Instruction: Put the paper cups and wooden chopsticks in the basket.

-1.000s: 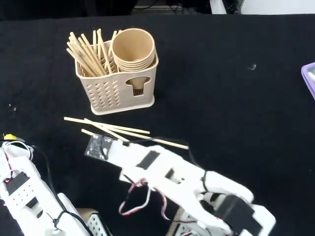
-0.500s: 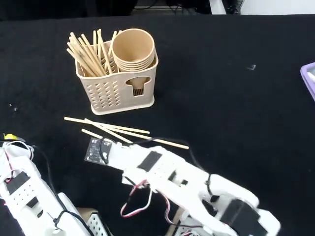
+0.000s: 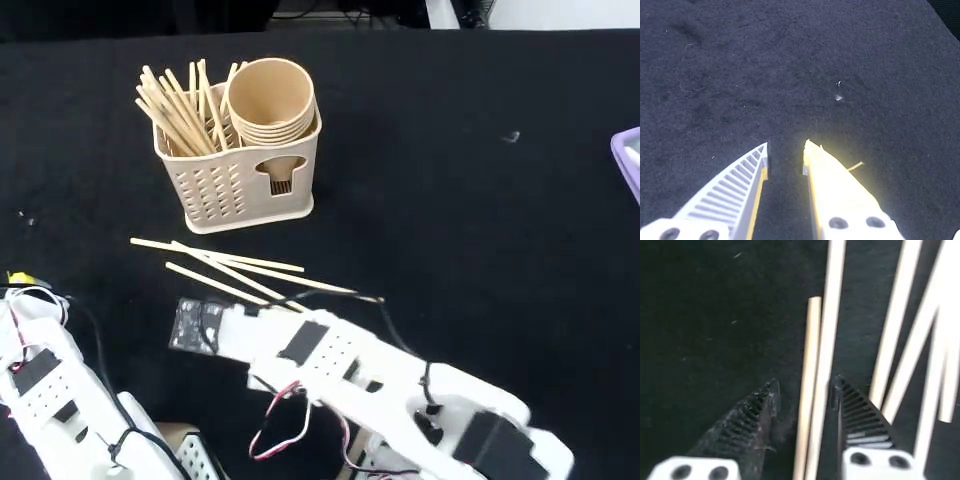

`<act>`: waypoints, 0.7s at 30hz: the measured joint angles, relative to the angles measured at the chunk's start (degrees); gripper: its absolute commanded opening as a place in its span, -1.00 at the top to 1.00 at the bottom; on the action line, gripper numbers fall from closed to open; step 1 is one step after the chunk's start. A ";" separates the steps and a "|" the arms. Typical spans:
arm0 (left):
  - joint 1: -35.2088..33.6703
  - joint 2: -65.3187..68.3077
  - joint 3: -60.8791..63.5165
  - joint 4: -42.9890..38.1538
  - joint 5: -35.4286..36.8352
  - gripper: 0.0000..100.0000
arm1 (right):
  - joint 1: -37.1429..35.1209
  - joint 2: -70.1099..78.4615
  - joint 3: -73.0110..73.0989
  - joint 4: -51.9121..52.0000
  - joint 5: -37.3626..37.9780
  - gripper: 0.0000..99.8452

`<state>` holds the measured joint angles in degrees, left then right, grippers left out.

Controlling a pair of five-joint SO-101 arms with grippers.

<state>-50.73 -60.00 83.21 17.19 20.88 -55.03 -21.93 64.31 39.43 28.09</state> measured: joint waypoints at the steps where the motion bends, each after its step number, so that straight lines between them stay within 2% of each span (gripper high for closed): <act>1: 0.00 0.00 0.00 0.00 0.00 0.75 | -0.26 1.76 -0.26 0.00 0.00 0.65; 8: 0.00 0.00 0.00 0.00 0.00 0.75 | -0.18 11.52 -9.23 3.87 0.00 0.71; 12: 0.00 0.00 0.00 0.00 0.00 0.75 | 0.18 12.66 -10.64 4.48 0.00 0.98; 21: 0.00 0.00 0.00 0.00 0.00 0.75 | 0.35 12.75 -11.60 4.40 0.00 0.98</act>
<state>-50.73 -60.00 83.21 17.19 20.88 -54.68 -9.19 52.70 43.82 28.09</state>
